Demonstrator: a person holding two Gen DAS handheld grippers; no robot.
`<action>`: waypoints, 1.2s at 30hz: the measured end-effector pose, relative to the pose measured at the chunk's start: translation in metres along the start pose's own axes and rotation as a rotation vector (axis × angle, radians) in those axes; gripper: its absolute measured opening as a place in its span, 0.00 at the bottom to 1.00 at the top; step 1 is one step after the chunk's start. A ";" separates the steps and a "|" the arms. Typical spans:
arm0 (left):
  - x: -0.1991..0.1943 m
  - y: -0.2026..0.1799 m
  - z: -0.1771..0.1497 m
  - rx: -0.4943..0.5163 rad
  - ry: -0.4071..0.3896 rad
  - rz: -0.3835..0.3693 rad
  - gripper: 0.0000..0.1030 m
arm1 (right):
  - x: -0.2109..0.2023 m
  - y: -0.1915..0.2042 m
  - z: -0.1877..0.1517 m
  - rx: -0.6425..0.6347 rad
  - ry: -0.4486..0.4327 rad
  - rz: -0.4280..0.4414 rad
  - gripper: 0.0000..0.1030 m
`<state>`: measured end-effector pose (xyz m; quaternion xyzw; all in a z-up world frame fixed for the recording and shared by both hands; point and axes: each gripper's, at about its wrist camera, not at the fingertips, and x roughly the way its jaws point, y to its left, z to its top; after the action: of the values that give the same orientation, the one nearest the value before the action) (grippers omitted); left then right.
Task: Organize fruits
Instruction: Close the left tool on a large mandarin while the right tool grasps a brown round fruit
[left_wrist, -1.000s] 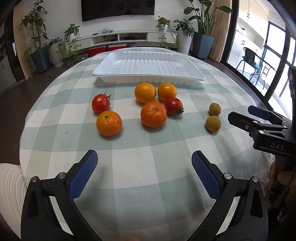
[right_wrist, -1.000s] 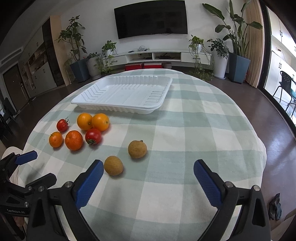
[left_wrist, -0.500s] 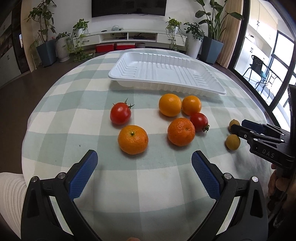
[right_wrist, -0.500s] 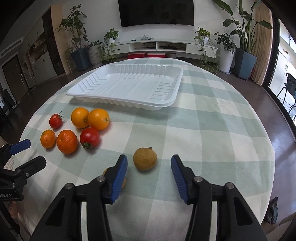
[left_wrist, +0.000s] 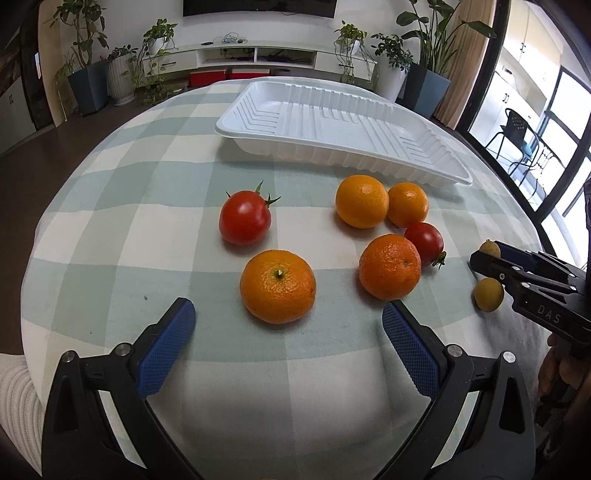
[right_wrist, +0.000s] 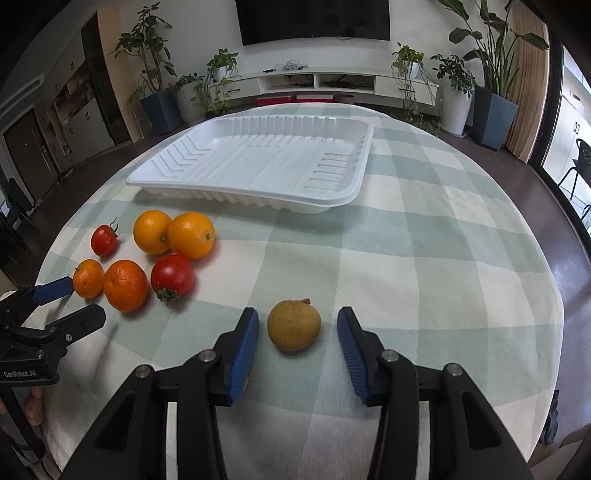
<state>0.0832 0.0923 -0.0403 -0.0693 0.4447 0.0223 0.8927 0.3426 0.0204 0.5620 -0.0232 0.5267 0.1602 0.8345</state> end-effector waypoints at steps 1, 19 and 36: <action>0.002 0.000 0.001 0.005 0.001 0.003 1.00 | 0.000 0.000 0.001 0.002 0.000 0.004 0.52; 0.015 -0.006 0.002 0.083 0.032 0.056 1.00 | 0.005 0.010 0.001 -0.005 0.022 0.096 0.87; 0.007 0.008 0.011 0.055 0.005 0.084 0.58 | -0.006 -0.002 -0.005 -0.001 -0.001 0.006 0.40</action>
<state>0.0955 0.1021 -0.0406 -0.0261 0.4499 0.0476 0.8914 0.3369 0.0159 0.5646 -0.0218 0.5264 0.1629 0.8342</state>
